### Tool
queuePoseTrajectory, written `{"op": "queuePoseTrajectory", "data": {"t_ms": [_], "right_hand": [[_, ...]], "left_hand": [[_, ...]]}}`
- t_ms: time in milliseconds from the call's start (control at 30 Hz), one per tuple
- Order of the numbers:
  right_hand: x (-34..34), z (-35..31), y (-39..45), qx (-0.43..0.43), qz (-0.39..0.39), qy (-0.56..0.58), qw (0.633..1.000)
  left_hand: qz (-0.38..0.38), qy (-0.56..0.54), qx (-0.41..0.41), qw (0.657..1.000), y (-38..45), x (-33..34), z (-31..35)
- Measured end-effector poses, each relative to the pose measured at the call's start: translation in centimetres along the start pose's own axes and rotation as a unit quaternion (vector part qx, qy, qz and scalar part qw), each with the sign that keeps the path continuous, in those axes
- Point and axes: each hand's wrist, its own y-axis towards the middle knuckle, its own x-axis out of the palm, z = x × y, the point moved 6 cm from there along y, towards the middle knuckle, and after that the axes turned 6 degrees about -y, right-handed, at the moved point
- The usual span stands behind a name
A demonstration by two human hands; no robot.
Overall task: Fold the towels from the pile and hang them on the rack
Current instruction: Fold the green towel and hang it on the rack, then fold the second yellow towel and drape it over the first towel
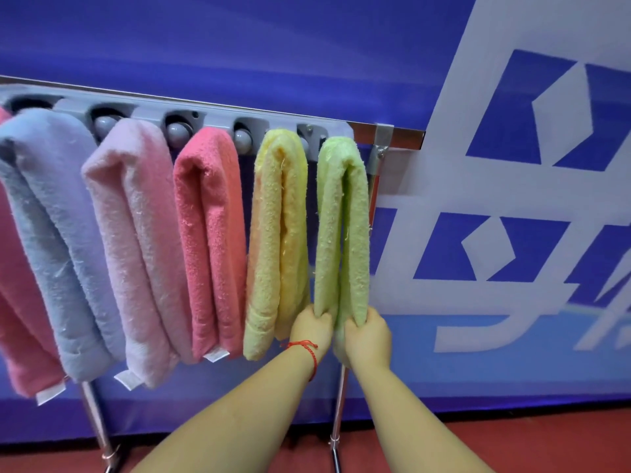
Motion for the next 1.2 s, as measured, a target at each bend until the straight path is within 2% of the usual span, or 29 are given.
{"op": "queuePoseTrajectory", "data": {"t_ms": [233,400,700,833,967,1200], "right_hand": [[3.2,6.1,-5.1,0.068,-0.078,-0.022,0.994],[5.7,8.9,-10.0,0.109,-0.117,-0.001,0.987],[11.6,11.2,-19.7,0.109,-0.203,0.014,0.973],[14.2,14.6,-23.3,0.105,-0.229,-0.033,0.967],[17.0,19.1,-26.3,0.153,-0.267,-0.065,0.949],[21.1,24.8,-27.5,0.17,-0.329,-0.128,0.92]], "left_hand": [[-0.052,-0.024,-0.072,0.996,-2.8,-2.3,-8.0],[-0.041,-0.031,-0.15,0.987,-6.8,-5.1,-13.5],[-0.005,-0.008,-0.196,0.98,-13.6,-13.6,-21.4],[-0.007,-0.007,-0.252,0.968,-16.9,-16.2,-26.6],[0.004,0.008,-0.295,0.955,-18.9,-18.3,-31.4],[0.014,0.052,-0.369,0.928,-20.1,-19.9,-40.4]]}}
